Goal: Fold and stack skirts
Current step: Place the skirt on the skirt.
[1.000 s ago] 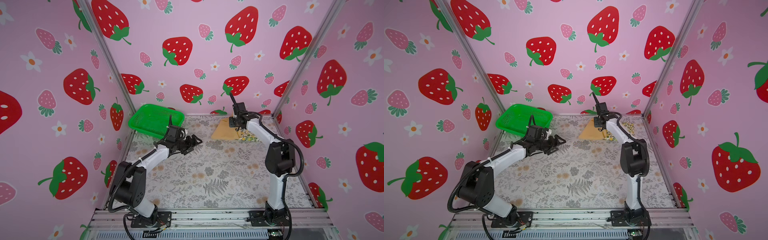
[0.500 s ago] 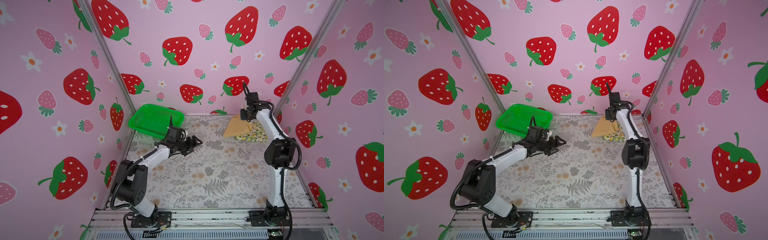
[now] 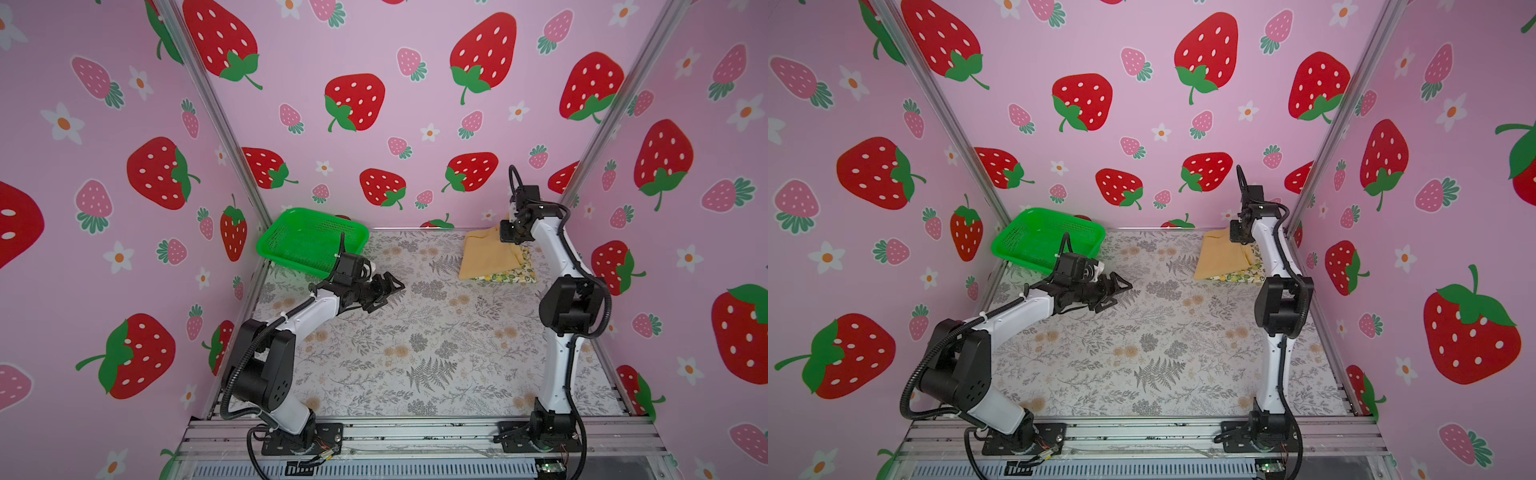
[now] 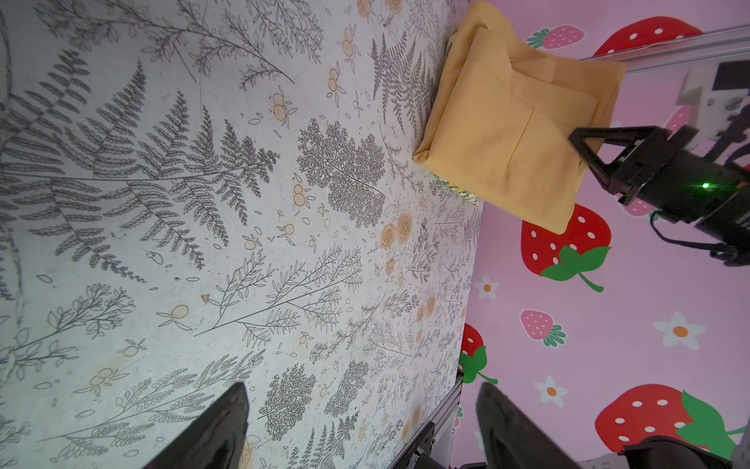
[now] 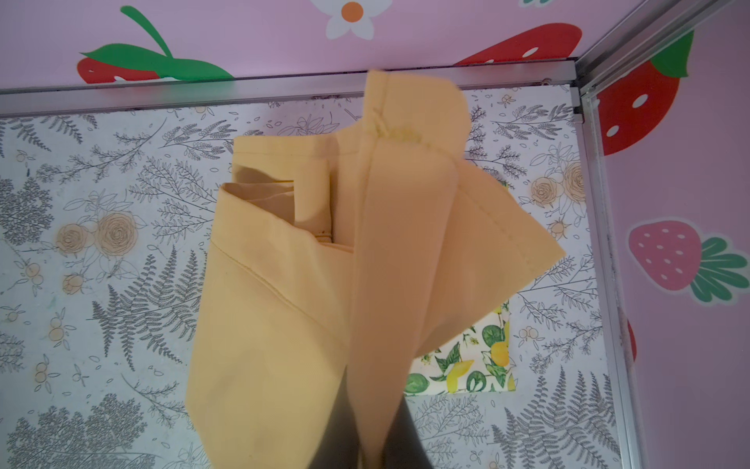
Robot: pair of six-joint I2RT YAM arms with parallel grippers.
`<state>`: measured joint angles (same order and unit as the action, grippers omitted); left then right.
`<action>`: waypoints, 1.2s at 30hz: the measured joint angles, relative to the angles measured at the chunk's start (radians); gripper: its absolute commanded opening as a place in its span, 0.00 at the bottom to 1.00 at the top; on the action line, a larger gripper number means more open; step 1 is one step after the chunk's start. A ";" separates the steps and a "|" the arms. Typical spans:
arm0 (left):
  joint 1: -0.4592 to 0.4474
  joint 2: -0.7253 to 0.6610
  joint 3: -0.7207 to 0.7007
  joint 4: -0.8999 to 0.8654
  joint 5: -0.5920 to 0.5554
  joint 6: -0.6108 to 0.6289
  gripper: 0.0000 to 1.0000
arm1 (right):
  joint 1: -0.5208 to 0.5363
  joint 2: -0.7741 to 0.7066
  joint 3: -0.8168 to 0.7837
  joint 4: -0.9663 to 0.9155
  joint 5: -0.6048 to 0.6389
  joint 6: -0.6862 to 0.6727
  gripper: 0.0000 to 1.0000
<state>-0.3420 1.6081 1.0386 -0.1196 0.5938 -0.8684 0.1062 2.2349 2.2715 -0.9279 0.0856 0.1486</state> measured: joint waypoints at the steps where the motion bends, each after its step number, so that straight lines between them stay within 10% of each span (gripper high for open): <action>1: 0.000 0.000 0.000 -0.002 0.000 0.000 0.89 | -0.005 0.001 0.000 0.000 0.003 -0.002 0.09; 19: 0.000 0.020 0.000 -0.012 -0.003 0.001 0.89 | -0.090 0.148 0.050 0.009 0.115 -0.023 0.12; 30: 0.000 0.022 0.055 -0.099 -0.042 0.076 0.99 | -0.109 0.214 0.002 0.121 0.244 -0.012 0.76; 36: 0.000 0.020 0.121 -0.208 -0.151 0.171 0.99 | -0.111 0.140 -0.063 0.169 0.201 -0.003 0.83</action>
<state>-0.3420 1.6283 1.1591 -0.3275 0.4431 -0.6979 -0.0048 2.3749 2.2089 -0.7586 0.2871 0.1452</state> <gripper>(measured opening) 0.992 0.822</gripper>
